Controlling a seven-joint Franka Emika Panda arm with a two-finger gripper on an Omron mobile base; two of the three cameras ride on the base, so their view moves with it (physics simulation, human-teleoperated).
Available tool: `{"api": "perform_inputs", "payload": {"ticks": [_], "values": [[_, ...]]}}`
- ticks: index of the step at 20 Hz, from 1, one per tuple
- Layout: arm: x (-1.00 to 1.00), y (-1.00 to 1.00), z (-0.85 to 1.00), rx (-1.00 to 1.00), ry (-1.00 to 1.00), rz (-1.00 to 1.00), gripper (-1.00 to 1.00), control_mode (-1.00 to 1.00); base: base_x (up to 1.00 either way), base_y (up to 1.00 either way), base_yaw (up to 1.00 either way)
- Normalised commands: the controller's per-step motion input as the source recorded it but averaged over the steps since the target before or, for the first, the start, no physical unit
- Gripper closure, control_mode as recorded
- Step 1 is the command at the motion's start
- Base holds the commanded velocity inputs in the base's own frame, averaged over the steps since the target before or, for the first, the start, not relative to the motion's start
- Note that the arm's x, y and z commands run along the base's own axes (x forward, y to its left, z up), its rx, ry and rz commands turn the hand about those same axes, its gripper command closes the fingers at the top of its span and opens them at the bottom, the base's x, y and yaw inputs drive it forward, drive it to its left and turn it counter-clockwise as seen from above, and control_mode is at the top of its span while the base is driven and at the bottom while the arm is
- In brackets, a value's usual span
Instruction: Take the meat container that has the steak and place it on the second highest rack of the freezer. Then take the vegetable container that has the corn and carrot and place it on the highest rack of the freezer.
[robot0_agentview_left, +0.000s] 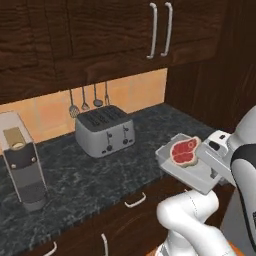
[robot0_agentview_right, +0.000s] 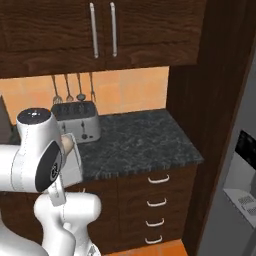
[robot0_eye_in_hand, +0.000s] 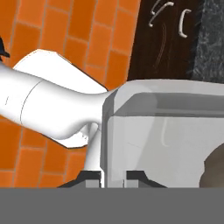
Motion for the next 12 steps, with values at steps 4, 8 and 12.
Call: {"api": "perform_inputs", "payload": {"ticks": [4, 8, 12], "values": [[0.0, 0.0, 0.0, 0.0, 0.0, 0.0, 1.0, 1.0, -0.14, -0.09, -0.66], [0.0, 0.0, 0.0, 0.0, 0.0, 0.0, 1.0, 1.0, -0.26, -0.15, -0.61], [0.0, 0.0, 0.0, 0.0, 0.0, 0.0, 1.0, 1.0, -0.45, -0.24, -0.54]]}}
